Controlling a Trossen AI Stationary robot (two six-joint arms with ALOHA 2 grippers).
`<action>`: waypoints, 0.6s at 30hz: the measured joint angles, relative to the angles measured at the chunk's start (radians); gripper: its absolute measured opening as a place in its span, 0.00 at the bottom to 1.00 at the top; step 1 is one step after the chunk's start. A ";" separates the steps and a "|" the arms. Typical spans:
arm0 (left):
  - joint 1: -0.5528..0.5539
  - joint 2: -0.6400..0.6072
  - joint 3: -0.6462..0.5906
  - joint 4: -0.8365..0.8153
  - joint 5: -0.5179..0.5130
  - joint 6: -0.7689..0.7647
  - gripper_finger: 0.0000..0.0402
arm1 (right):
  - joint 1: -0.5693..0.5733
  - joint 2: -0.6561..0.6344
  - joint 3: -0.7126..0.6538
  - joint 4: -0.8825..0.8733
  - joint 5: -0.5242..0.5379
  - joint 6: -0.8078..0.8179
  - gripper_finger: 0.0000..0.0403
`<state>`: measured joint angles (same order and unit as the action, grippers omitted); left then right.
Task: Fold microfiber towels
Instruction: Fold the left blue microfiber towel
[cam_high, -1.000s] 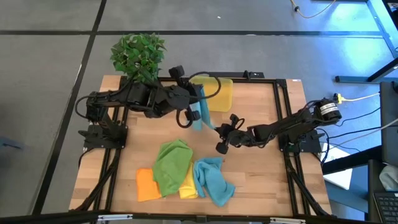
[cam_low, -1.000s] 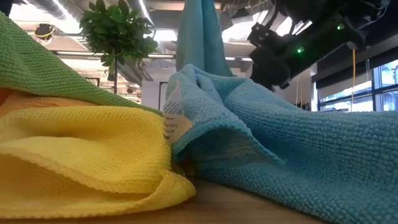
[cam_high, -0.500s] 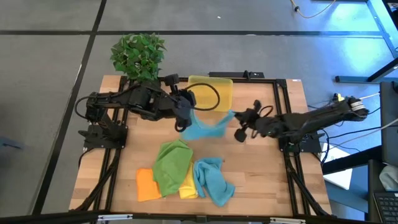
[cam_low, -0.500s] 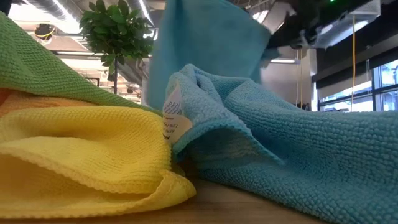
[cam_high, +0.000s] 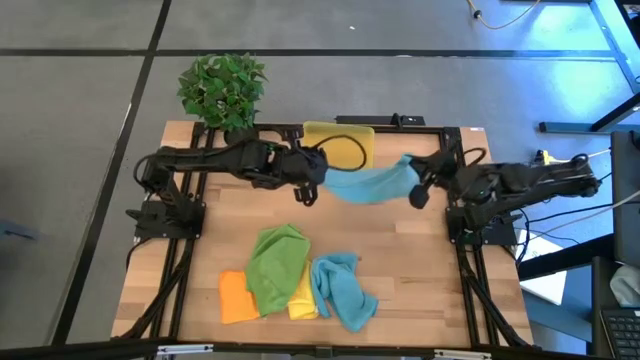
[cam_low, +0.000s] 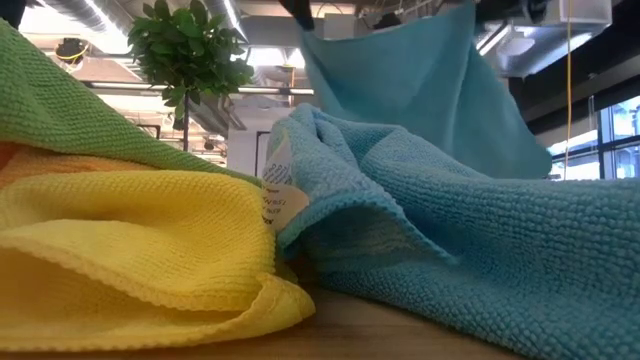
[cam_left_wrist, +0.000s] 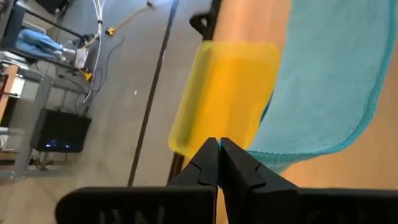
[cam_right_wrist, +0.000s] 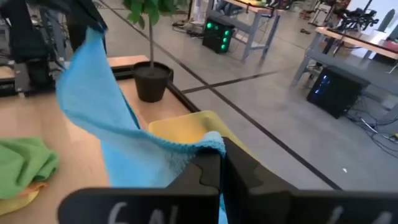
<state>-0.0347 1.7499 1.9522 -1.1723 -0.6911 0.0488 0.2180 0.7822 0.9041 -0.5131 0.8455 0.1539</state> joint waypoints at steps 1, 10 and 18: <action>0.005 -0.001 0.000 0.034 0.020 0.014 0.00 | 0.000 0.005 0.030 -0.022 0.000 0.000 0.00; -0.017 0.000 -0.004 0.171 0.076 0.051 0.00 | 0.000 0.047 0.155 -0.321 -0.138 0.171 0.00; -0.043 -0.002 -0.148 0.305 0.115 0.101 0.00 | 0.017 0.052 0.152 -0.450 -0.116 0.283 0.00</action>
<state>-0.0776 1.7479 1.8041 -0.8668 -0.5762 0.1501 0.2346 0.8340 1.0565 -0.9627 0.7297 0.4373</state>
